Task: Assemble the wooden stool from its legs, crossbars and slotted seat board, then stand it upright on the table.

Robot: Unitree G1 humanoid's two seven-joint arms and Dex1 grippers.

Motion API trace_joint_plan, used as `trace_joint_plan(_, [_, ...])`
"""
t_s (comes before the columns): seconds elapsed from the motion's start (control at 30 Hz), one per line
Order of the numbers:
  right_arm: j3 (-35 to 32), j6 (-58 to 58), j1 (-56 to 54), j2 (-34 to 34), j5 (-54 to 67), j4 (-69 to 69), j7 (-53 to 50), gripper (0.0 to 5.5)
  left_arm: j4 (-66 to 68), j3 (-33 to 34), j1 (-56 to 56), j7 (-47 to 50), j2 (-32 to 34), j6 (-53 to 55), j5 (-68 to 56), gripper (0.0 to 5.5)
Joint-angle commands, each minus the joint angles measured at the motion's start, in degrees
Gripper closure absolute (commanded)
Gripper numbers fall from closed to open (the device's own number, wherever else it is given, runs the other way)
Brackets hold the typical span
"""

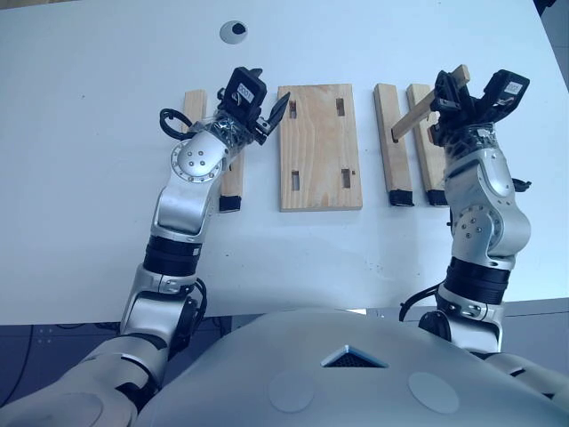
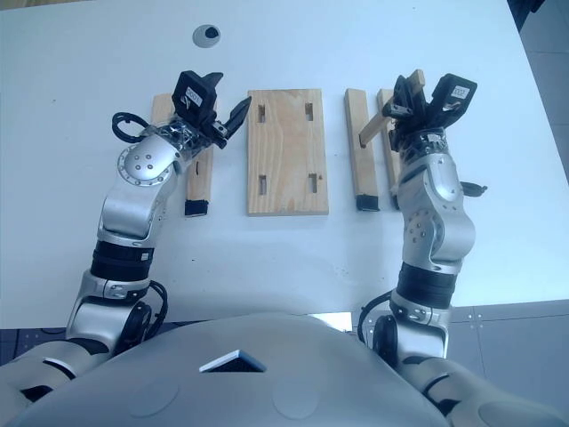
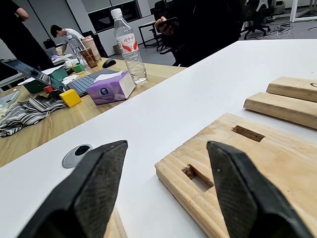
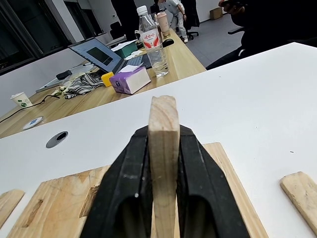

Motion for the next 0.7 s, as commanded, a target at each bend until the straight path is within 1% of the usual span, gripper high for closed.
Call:
trace_joint_plan(0.03, [-0.5,4.25,1.89,0.01,-0.21,1.77,-1.14,5.1,0.25,0.3,0.11,0.28,0.15,-0.57,0.7,2.57])
trace_joint_plan(0.3, [-1.97,6.53,1.64,0.55,1.87,1.46,-1.55,5.1,0.56,0.42,0.0,0.57,0.08,-0.69,0.77,2.57])
trace_joint_plan(0.43, [-1.47,6.15,1.93,0.02,1.03,2.13,-1.33,5.1,0.76,0.41,0.01,0.8,-0.05,-0.87,0.78,2.57])
trace_joint_plan(0.53, [1.81,2.0,3.21,-1.69,-3.6,2.71,-0.15,5.1,0.93,0.36,-0.02,0.97,-0.14,-1.08,0.75,2.57])
trace_joint_plan(0.7, [8.44,-10.01,9.57,-3.4,-13.14,7.89,3.79,5.1,0.82,0.08,0.32,1.17,-0.43,-1.21,0.81,2.57])
